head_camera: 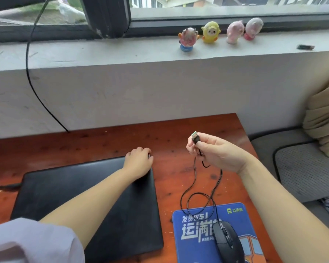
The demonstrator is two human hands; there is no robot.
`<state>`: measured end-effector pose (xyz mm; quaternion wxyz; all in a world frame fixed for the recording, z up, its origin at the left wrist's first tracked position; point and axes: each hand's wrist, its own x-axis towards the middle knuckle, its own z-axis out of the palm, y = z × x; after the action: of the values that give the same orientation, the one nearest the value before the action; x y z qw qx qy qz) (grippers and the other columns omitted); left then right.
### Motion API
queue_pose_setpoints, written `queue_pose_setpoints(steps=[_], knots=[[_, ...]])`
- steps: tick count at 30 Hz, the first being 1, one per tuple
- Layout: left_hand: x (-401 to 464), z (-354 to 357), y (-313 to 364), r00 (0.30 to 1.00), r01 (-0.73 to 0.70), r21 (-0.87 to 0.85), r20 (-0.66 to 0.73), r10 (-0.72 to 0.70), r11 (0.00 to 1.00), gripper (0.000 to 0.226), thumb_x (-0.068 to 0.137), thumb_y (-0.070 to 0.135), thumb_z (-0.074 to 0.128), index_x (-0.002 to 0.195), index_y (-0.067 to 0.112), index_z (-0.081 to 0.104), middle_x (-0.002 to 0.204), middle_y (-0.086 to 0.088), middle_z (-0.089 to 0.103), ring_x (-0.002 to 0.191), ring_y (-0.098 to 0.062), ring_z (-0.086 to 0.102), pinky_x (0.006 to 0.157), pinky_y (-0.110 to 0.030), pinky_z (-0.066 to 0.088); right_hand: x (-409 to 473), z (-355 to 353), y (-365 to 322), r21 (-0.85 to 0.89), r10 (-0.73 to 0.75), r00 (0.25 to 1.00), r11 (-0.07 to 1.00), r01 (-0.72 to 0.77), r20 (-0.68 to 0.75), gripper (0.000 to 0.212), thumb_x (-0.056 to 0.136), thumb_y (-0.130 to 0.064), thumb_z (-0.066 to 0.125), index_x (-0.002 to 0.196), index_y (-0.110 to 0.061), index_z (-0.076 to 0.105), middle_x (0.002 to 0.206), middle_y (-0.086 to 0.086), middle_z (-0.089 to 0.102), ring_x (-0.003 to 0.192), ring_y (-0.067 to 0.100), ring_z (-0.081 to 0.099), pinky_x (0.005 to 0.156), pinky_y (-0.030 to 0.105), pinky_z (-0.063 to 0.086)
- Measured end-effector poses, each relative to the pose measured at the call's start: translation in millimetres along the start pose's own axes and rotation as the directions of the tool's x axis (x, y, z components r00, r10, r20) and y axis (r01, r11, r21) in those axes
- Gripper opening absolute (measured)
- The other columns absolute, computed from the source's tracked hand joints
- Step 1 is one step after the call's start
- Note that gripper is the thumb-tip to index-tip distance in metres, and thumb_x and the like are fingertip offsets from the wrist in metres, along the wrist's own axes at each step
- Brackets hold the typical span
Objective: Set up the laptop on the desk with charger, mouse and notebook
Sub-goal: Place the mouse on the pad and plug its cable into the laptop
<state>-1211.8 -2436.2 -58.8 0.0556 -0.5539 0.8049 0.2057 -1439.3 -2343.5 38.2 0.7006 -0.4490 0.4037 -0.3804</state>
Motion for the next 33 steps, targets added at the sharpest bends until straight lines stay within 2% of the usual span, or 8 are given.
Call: queue_pose_setpoints(steps=[4, 9, 12, 14, 20, 24, 28, 33], knots=[[13.7, 2.5, 0.5, 1.000, -0.003, 0.121, 0.019, 0.001, 0.993, 0.042, 0.091, 0.043, 0.044, 0.115, 0.010, 0.055, 0.117, -0.012, 0.056, 0.112, -0.032, 0.050, 0.092, -0.044, 0.041, 5.3, -2.4, 6.3, -0.051, 0.056, 0.998, 0.997, -0.056, -0.004, 0.025, 0.094, -0.024, 0.046, 0.106, -0.021, 0.067, 0.075, -0.012, 0.052, 0.066, 0.004, 0.041, 0.059, 0.014, 0.036], [35.1, -5.5, -0.2, 0.989, 0.014, 0.111, 0.147, -0.030, 0.994, 0.039, 0.082, 0.041, 0.048, 0.094, 0.007, 0.063, 0.106, -0.015, 0.061, 0.098, -0.033, 0.058, 0.079, -0.038, 0.048, 20.5, 3.7, 29.4, -0.390, 0.163, 0.979, 0.899, -0.199, -0.126, 0.030, 0.098, -0.028, 0.042, 0.123, -0.035, 0.059, 0.061, -0.015, 0.043, 0.055, 0.003, 0.034, 0.052, 0.009, 0.030], [38.4, -8.1, -4.8, 0.982, 0.037, 0.062, 0.180, -0.047, 0.997, 0.033, 0.079, 0.038, 0.044, 0.060, 0.012, 0.052, 0.078, -0.008, 0.061, 0.073, -0.029, 0.055, 0.057, -0.028, 0.040, 31.0, 11.7, 49.1, -0.487, 0.169, 0.966, 0.838, -0.247, -0.197, 0.029, 0.099, -0.025, 0.035, 0.114, -0.040, 0.055, 0.061, -0.012, 0.047, 0.047, -0.001, 0.035, 0.051, 0.010, 0.031], [38.2, -12.1, -6.6, 0.980, 0.038, 0.046, 0.191, -0.046, 0.998, 0.036, 0.079, 0.038, 0.042, 0.052, 0.014, 0.045, 0.064, -0.002, 0.054, 0.067, -0.028, 0.052, 0.050, -0.025, 0.032, 36.9, 14.6, 58.0, -0.549, 0.178, 0.957, 0.788, -0.278, -0.228, 0.025, 0.097, -0.024, 0.034, 0.103, -0.041, 0.053, 0.063, -0.012, 0.050, 0.048, -0.001, 0.038, 0.056, 0.017, 0.033], [28.1, -25.6, -9.9, 0.998, 0.012, -0.048, 0.060, -0.009, 0.999, 0.031, 0.076, 0.037, 0.044, 0.054, 0.015, 0.046, 0.052, 0.001, 0.048, 0.058, -0.022, 0.049, 0.047, -0.024, 0.029, 56.7, 24.4, 73.1, -0.655, 0.092, 0.961, 0.715, -0.246, -0.261, 0.026, 0.092, -0.018, 0.042, 0.088, -0.039, 0.057, 0.089, -0.008, 0.066, 0.087, 0.015, 0.061, 0.085, 0.034, 0.047], [17.6, -34.5, -14.3, 0.996, -0.030, -0.076, -0.083, 0.023, 0.997, 0.035, 0.073, 0.042, 0.040, 0.066, 0.012, 0.057, 0.054, 0.002, 0.052, 0.059, -0.019, 0.051, 0.050, -0.027, 0.034, 62.3, 34.9, 73.8, -0.606, -0.018, 0.964, 0.781, -0.152, -0.266, 0.019, 0.091, -0.027, 0.046, 0.094, -0.044, 0.054, 0.063, -0.016, 0.059, 0.059, -0.005, 0.052, 0.058, 0.008, 0.042], [13.1, -46.6, -17.1, 0.991, -0.061, -0.099, -0.124, 0.048, 0.993, 0.036, 0.071, 0.042, 0.038, 0.063, 0.011, 0.054, 0.050, 0.002, 0.045, 0.055, -0.015, 0.046, 0.050, -0.028, 0.032, 61.0, 41.6, 66.7, -0.603, -0.045, 0.972, 0.791, -0.106, -0.230, 0.020, 0.089, -0.028, 0.049, 0.091, -0.046, 0.055, 0.060, -0.014, 0.054, 0.051, 0.003, 0.042, 0.051, 0.020, 0.039], [7.4, -53.5, -16.3, 0.989, -0.070, -0.114, -0.135, 0.054, 0.991, 0.032, 0.071, 0.041, 0.038, 0.059, 0.014, 0.049, 0.049, 0.002, 0.040, 0.052, -0.013, 0.041, 0.049, -0.028, 0.029, 58.5, 46.7, 53.6, -0.547, -0.088, 0.974, 0.836, -0.041, -0.208, 0.023, 0.089, -0.021, 0.049, 0.094, -0.038, 0.063, 0.065, -0.010, 0.066, 0.052, 0.013, 0.045, 0.051, 0.029, 0.039]])
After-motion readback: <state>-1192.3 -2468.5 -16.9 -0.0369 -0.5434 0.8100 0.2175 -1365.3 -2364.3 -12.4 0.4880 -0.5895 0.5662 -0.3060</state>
